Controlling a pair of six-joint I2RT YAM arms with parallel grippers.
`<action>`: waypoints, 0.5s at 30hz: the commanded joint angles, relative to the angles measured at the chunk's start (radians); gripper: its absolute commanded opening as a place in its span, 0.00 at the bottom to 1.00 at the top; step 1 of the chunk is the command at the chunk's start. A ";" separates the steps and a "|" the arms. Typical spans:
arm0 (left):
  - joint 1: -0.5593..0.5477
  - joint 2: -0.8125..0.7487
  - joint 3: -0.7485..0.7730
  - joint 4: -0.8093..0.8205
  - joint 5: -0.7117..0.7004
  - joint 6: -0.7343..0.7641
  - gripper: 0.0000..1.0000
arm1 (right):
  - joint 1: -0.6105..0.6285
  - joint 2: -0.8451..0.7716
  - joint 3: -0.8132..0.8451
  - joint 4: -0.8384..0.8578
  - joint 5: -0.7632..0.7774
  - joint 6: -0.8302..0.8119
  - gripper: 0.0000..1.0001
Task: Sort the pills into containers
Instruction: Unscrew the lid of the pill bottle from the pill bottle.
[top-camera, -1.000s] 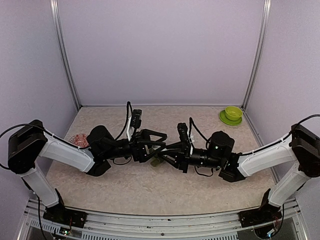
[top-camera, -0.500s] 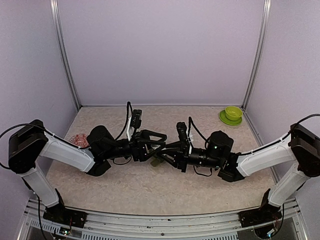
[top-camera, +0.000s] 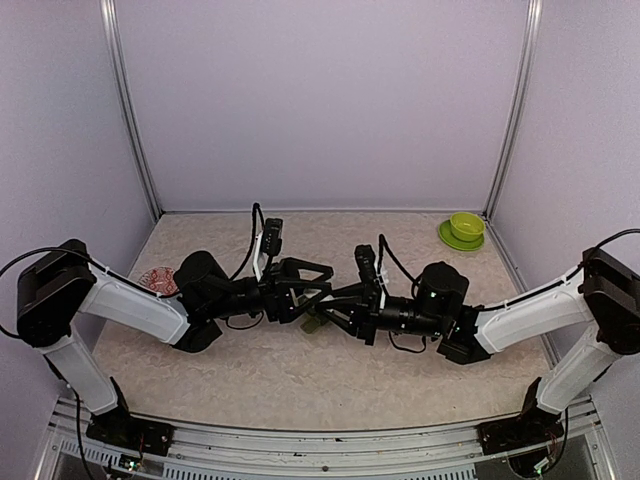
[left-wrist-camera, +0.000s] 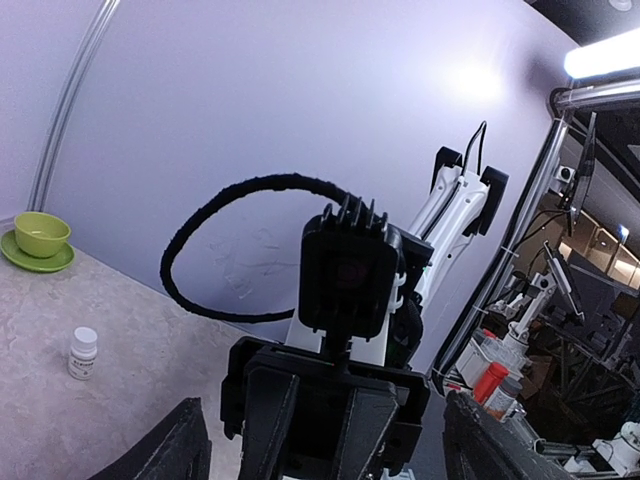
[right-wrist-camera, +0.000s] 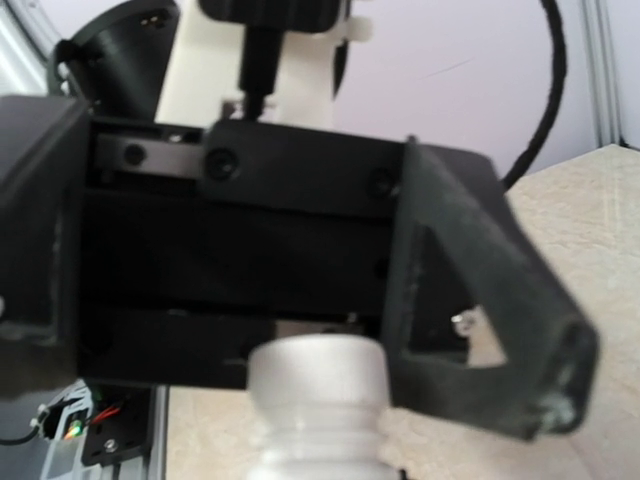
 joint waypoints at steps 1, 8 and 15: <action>0.007 -0.006 0.003 0.014 -0.007 0.009 0.78 | 0.001 0.015 0.028 0.010 -0.036 0.013 0.07; 0.007 -0.010 0.002 0.009 -0.008 0.017 0.78 | 0.002 0.039 0.039 0.010 -0.046 0.027 0.07; 0.007 -0.008 -0.007 0.020 -0.010 0.018 0.76 | 0.001 0.060 0.036 0.021 -0.036 0.040 0.07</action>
